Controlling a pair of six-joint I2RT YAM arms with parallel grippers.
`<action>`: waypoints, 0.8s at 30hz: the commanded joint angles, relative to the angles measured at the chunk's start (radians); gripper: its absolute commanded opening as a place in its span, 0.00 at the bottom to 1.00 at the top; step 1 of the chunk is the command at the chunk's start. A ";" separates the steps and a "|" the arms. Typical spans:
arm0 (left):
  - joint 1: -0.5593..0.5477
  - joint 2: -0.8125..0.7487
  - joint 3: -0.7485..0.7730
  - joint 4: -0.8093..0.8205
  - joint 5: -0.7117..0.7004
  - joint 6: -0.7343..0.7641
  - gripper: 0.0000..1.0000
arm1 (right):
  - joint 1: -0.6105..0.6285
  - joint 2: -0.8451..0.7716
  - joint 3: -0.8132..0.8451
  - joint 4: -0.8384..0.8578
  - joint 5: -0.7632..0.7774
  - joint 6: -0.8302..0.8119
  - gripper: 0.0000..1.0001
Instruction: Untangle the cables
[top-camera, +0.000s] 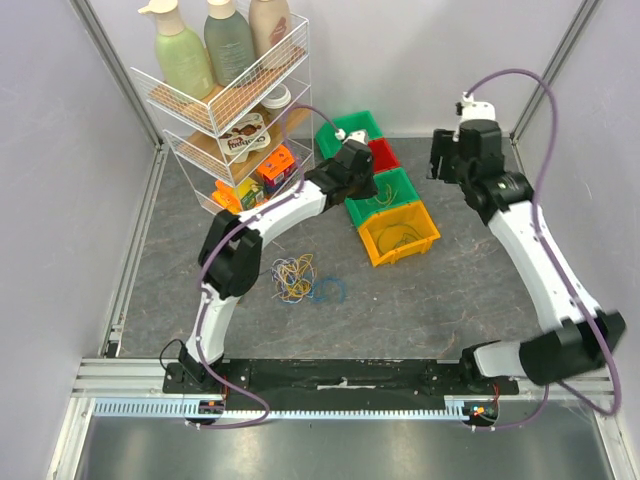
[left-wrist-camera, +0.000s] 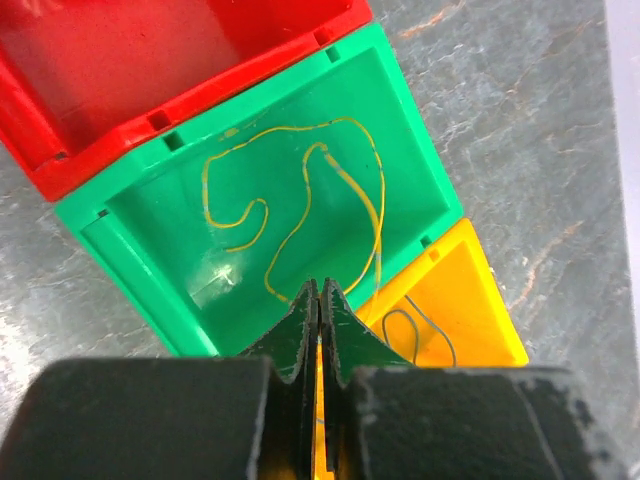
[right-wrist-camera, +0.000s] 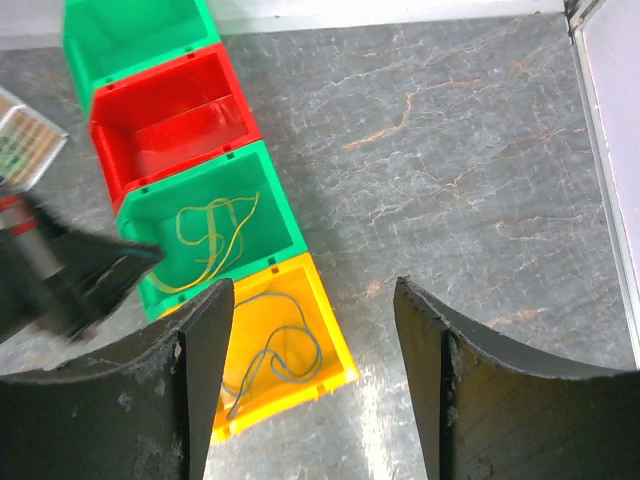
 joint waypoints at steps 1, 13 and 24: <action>-0.045 0.108 0.166 -0.078 -0.098 0.048 0.02 | 0.006 -0.155 -0.116 -0.022 -0.063 -0.003 0.73; -0.058 -0.022 0.201 -0.284 -0.244 0.163 0.79 | 0.162 -0.328 -0.475 0.097 -0.286 0.097 0.73; -0.039 -0.767 -0.714 -0.116 -0.215 0.098 0.79 | 0.446 -0.318 -0.564 0.245 -0.166 0.270 0.70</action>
